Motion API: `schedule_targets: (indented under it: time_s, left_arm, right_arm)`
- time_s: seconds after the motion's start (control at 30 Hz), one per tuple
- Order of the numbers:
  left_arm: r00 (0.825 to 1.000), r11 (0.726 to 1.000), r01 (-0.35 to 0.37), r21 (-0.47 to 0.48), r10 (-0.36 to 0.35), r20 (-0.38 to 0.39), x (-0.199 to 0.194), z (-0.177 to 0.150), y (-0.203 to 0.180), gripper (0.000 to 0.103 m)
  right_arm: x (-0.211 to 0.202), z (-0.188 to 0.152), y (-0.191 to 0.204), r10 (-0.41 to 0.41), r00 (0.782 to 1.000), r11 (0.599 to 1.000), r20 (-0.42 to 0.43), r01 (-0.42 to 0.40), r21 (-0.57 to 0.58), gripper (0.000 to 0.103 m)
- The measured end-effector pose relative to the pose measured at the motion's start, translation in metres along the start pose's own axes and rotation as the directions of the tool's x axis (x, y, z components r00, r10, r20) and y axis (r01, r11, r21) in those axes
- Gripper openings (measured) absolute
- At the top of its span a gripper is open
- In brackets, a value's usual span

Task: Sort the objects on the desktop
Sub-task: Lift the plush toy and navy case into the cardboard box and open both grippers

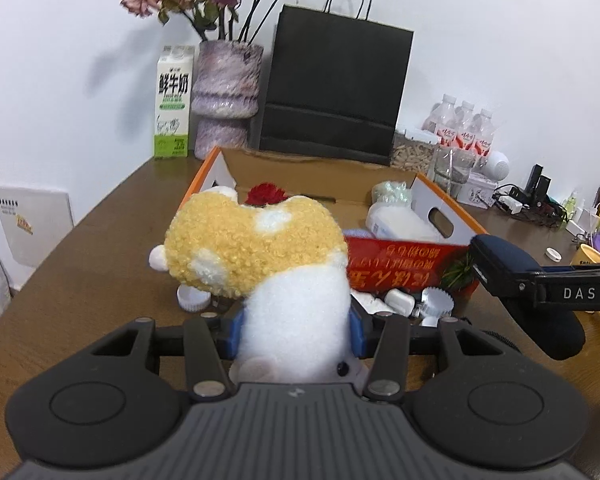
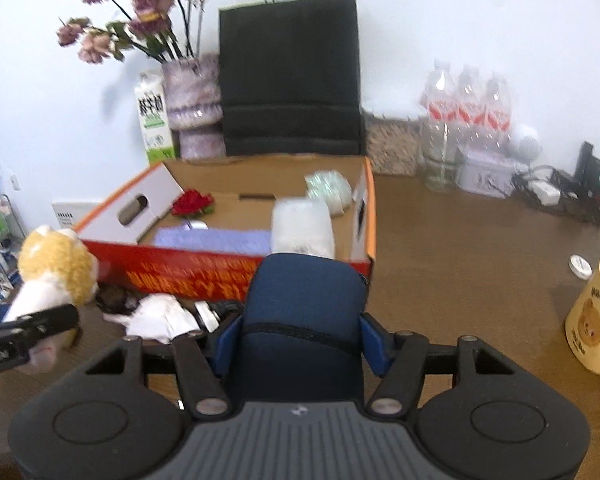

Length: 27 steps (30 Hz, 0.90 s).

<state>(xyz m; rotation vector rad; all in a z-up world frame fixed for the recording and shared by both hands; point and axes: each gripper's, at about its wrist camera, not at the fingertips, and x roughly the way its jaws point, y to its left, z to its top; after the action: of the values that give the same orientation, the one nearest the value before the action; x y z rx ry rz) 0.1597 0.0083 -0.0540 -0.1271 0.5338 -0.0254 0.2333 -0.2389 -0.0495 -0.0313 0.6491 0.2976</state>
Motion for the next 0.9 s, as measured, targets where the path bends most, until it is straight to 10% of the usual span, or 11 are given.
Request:
schedule_targets:
  time_s: [0.9]
  left_arm:
    - [0.996,1.0,0.0,0.029,-0.002,0.084,0.085,0.093,-0.007,0.049]
  right_arm:
    - [0.073,0.088,0.035,0.115,0.975,0.992,0.19,-0.122,0.025,0.061]
